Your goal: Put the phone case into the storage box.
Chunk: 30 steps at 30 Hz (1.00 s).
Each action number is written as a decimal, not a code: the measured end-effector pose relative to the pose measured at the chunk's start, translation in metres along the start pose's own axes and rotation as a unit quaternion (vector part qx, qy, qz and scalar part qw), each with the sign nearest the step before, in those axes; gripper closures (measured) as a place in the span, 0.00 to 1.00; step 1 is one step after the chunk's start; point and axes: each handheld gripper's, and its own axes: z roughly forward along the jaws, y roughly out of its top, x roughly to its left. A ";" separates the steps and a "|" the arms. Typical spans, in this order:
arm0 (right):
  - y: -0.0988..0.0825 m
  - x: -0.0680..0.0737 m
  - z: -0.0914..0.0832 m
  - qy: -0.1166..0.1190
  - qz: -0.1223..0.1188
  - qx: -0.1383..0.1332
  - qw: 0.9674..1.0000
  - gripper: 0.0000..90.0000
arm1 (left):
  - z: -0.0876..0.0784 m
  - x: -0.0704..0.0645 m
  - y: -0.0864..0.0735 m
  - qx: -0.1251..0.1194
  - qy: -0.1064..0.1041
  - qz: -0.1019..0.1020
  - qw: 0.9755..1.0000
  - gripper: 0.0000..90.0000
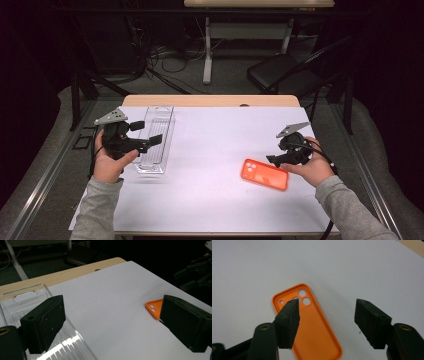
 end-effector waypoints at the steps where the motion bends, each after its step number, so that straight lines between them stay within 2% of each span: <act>1: 0.000 0.000 0.000 0.000 0.000 0.000 1.000 0.44 | 0.000 0.000 0.000 0.001 0.000 0.001 1.000 0.08; 10: 0.010 -0.004 0.005 -0.005 -0.044 0.029 0.999 0.49 | 0.000 -0.001 0.000 0.004 0.002 0.005 1.000 0.09; 13: 0.011 -0.004 0.007 -0.002 -0.050 0.037 0.998 0.50 | -0.001 0.000 -0.001 0.003 0.004 0.004 1.000 0.09; 18: 0.011 -0.005 0.015 -0.014 -0.075 0.061 0.995 0.53 | -0.001 0.001 -0.001 0.002 0.004 0.002 1.000 0.09; 24: 0.012 -0.007 0.024 -0.010 -0.080 0.079 0.994 0.57 | 0.000 0.001 -0.001 0.004 0.003 0.002 1.000 0.10; 29: 0.013 -0.007 0.029 -0.004 -0.083 0.077 0.994 0.57 | 0.000 0.002 -0.002 0.006 0.004 0.002 1.000 0.10; 30: 0.014 -0.007 0.031 -0.007 -0.089 0.081 0.993 0.57 | 0.000 0.002 -0.002 0.006 0.005 0.002 1.000 0.10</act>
